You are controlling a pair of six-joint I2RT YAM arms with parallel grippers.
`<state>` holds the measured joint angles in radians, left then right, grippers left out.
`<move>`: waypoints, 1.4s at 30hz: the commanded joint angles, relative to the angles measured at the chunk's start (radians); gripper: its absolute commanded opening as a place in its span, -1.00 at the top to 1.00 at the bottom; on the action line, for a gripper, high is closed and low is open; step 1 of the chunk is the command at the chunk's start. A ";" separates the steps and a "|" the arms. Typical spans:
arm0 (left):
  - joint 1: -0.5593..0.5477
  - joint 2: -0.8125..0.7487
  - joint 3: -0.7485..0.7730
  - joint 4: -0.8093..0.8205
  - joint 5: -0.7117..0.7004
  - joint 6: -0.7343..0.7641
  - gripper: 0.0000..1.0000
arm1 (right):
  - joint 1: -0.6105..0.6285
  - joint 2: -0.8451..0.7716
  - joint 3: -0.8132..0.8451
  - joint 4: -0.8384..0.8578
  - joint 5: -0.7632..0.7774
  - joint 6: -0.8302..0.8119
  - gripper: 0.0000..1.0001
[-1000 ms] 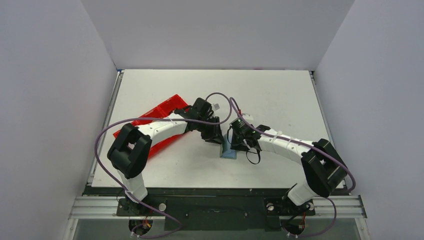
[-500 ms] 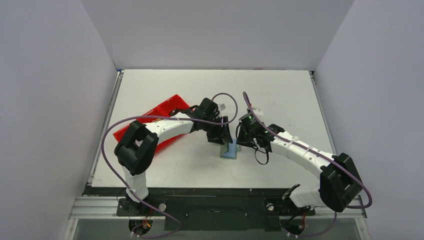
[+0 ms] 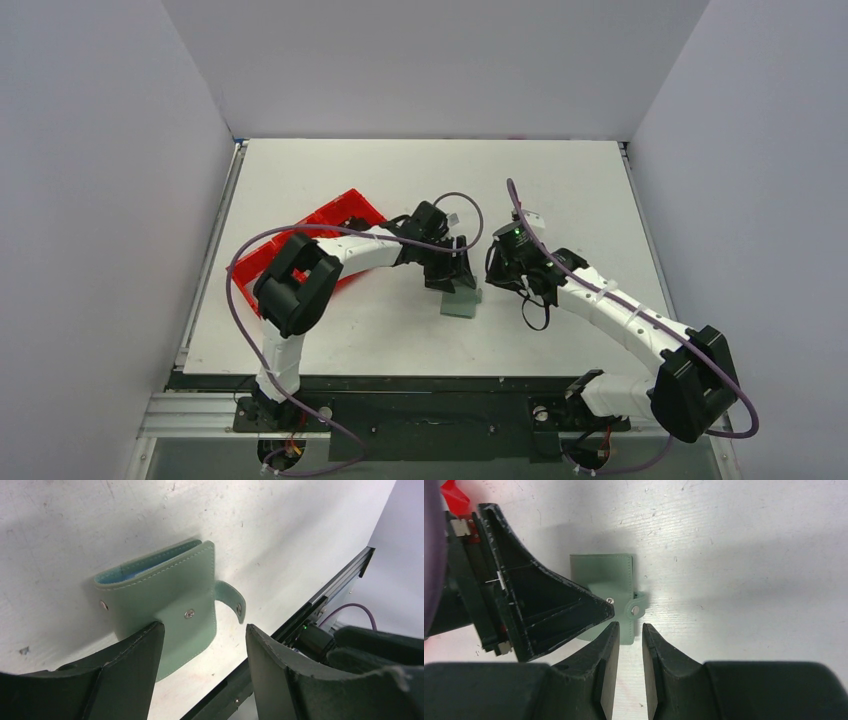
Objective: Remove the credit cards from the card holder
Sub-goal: Close the card holder at the center of the board, then reset both arms
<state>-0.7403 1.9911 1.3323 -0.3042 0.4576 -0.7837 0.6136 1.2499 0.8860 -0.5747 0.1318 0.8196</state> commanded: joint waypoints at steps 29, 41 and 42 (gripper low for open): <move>0.076 -0.238 0.088 -0.121 -0.222 0.052 -0.24 | -0.053 0.038 0.171 0.029 -0.019 0.000 -0.09; 0.228 -0.531 0.069 -0.253 -0.411 0.242 -0.25 | -0.051 0.016 0.260 0.114 -0.040 0.011 -0.23; 0.235 -0.555 0.062 -0.254 -0.419 0.242 -0.25 | -0.050 0.011 0.259 0.121 -0.040 0.012 -0.23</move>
<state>-0.5220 1.5356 1.3811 -0.5220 0.1181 -0.6140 0.5682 1.2903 1.0996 -0.5198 0.0925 0.8242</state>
